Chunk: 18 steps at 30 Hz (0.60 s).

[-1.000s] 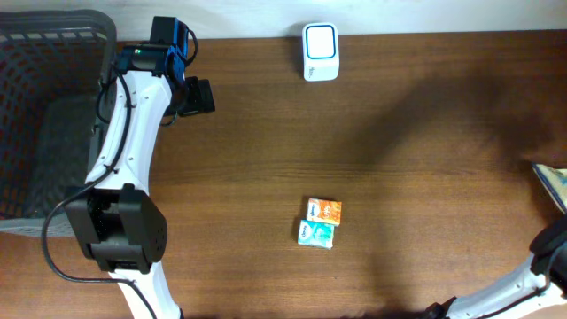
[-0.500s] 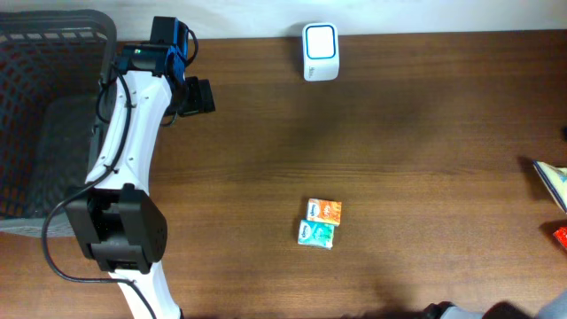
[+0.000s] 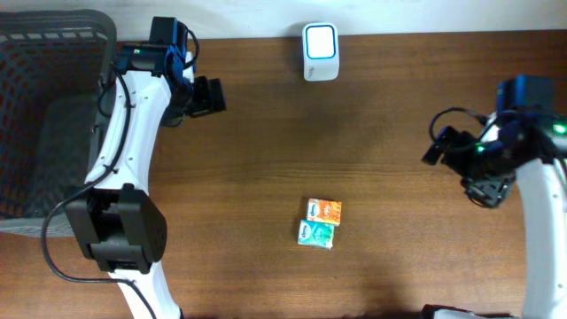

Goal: Scan the item barcode
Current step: 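Move the left gripper down over the orange Kleenex pack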

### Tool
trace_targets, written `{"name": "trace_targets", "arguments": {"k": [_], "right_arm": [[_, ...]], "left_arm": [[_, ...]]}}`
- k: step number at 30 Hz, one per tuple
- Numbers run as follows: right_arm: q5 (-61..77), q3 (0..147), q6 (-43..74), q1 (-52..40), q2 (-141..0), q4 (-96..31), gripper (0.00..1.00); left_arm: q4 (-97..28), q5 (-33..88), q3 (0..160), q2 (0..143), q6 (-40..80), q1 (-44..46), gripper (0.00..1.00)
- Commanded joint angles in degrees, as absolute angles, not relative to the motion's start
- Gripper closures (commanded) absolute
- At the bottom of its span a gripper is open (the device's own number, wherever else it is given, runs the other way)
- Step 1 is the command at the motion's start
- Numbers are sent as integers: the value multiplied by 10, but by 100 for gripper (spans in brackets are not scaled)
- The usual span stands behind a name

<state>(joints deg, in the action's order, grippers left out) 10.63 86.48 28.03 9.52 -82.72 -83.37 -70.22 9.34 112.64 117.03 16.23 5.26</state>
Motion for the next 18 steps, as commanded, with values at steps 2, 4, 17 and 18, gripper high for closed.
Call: {"name": "trace_targets", "arguments": {"k": [2,4,17,18], "right_arm": [[103,854,274,90,-862,-827,2],[103,854,274,90,-874,-820,2],[64,871,275,165,-881,-800,2],[65,871,275,184,-881,-797,2]], "left_arm": [[-755,326,1125,1175,93,88,1],[-788,294,1120,1175,93,128,1],[-786,92,1055,1175,94,312,1],[-780,92,1053,1175,94,312,1]]}}
